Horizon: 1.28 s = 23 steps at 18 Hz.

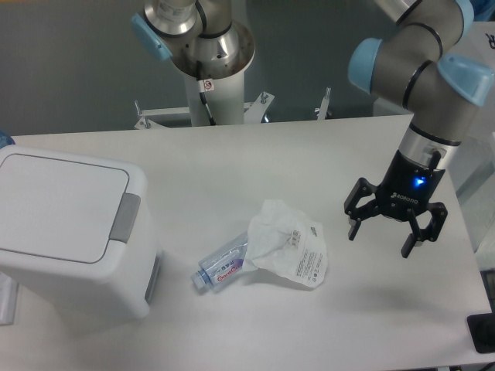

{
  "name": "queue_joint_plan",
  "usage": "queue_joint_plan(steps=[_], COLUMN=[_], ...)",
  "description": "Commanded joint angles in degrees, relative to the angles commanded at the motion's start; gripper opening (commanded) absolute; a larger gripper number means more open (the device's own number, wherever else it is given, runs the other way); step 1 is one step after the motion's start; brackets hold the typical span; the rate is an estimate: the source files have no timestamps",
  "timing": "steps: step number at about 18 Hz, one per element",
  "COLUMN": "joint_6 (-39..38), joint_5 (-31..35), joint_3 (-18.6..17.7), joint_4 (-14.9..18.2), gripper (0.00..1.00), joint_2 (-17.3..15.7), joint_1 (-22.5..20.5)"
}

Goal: Open the trash can
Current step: 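Move the open gripper up and across toward the white trash can lid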

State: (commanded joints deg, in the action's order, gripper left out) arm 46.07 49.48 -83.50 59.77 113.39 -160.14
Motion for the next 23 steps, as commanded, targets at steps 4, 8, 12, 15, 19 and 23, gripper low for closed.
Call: queue_joint_plan(steps=[4,8,12,15,19,23], joint_6=[-6.0,-11.3,-14.7,-15.3,-17.1,-23.2], joint_5=[0.3,1.1,3.3,6.7,6.0,5.9], joint_3=[0.3,-0.4,-2.8,-4.6,-5.6,-5.1], joint_4=[0.0,0.1,-0.2,0.1,0.5,0.2], gripper=[1.0,1.0,1.0,1.0,1.0,1.0], joint_2=[-1.6,-6.1,-10.1,-12.0,-15.3,-16.2], joint_1=[3.4,2.9,3.5,3.4,3.8,7.6])
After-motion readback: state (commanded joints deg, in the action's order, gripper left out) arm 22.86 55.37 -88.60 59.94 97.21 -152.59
